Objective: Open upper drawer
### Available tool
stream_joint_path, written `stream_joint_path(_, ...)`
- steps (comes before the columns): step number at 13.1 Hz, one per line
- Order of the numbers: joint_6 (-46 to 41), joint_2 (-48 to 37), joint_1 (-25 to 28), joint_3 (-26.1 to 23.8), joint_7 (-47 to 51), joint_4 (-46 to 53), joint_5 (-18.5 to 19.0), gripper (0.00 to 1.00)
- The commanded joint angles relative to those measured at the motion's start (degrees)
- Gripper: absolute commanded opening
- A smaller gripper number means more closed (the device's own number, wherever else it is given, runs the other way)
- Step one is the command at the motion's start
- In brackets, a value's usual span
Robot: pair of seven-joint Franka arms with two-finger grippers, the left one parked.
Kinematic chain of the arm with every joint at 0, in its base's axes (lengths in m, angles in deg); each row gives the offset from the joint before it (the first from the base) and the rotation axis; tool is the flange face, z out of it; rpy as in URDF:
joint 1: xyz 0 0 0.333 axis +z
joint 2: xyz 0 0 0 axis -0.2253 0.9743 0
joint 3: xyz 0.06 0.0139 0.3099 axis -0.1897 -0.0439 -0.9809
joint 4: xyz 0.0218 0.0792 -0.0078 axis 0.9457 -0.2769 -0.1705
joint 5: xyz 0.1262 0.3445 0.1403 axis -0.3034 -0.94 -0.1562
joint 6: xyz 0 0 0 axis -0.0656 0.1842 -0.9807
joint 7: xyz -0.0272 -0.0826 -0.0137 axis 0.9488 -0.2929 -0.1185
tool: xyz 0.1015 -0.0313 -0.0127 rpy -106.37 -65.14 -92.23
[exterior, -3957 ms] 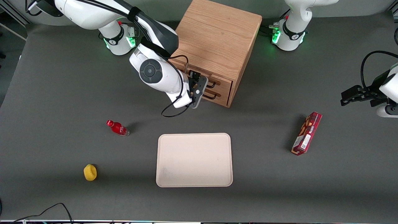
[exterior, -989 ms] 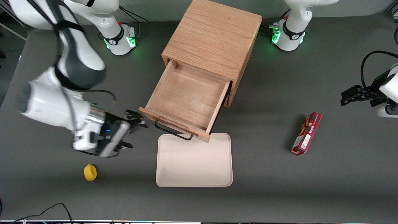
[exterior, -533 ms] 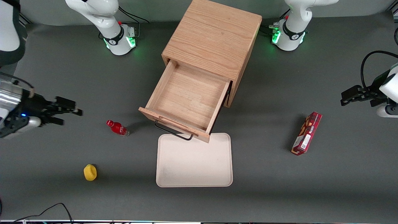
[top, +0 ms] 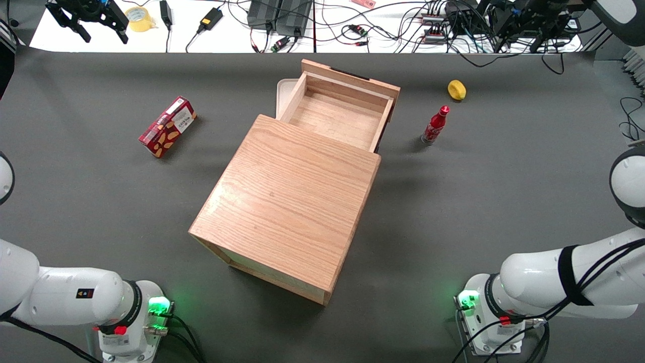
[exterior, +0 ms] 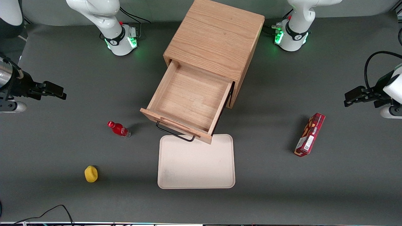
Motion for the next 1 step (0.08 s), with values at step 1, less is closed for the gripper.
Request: stream_joint_path(1, -1.9, 0.1, 0.4, -0.2, 1.5, 1.7, 1.3, 1.00)
